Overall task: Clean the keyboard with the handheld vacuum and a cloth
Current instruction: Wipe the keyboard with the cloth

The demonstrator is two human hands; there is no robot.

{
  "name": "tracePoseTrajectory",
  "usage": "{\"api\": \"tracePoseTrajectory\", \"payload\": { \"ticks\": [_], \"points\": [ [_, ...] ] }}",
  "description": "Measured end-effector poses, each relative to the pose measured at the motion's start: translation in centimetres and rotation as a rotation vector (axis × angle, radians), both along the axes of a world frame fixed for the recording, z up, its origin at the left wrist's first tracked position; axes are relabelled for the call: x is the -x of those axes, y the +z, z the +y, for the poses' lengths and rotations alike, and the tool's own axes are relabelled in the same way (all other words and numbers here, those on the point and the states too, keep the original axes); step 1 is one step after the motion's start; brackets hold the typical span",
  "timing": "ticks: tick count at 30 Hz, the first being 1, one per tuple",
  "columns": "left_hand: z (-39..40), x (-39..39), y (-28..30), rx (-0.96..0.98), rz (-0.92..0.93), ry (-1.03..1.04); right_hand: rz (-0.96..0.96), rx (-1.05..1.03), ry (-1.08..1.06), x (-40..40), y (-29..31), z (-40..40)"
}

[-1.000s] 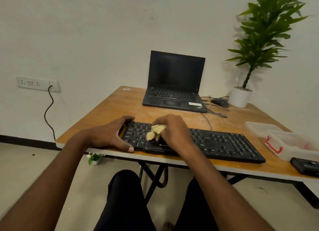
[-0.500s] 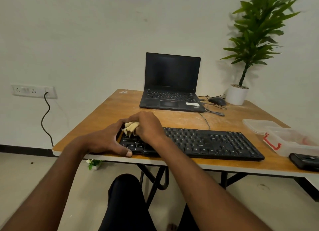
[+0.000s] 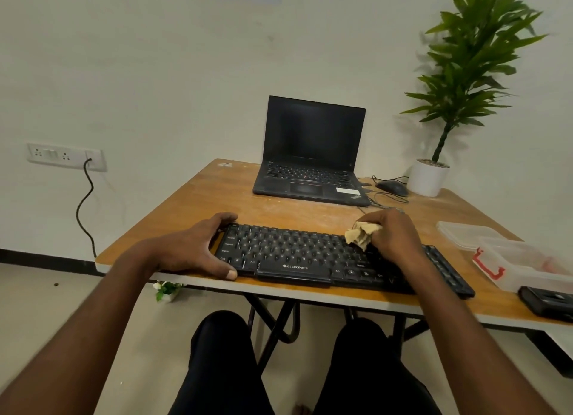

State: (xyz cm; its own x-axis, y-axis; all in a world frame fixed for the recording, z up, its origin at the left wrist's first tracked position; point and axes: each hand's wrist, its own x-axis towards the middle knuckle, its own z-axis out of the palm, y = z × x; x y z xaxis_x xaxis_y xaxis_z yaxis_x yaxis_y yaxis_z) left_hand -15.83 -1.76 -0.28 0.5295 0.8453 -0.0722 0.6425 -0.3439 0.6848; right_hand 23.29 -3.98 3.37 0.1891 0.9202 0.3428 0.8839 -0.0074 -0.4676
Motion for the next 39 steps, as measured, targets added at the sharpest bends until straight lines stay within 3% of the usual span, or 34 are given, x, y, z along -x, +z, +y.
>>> {"api": "tracePoseTrajectory", "payload": {
  "ticks": [14, 24, 28, 34, 39],
  "points": [
    [0.5, 0.4, -0.4, -0.014, 0.008, 0.009, -0.062, 0.029, -0.172, -11.5, 0.4, -3.1],
    [0.1, 0.2, -0.1, 0.004, 0.011, 0.003, 0.052, -0.015, -0.007, -10.9, -0.8, -7.9],
    [-0.1, 0.0, 0.1, 0.018, 0.009, 0.005, 0.017, -0.009, 0.108, -8.9, -0.9, -8.0],
    [-0.1, 0.0, 0.2, 0.057, 0.004, 0.0, -0.028, -0.024, 0.004, -8.2, -0.4, -6.2],
    [-0.4, 0.1, 0.1, 0.049, 0.007, 0.008, -0.046, -0.001, 0.043, -7.9, -0.9, -8.1]
  ]
}}
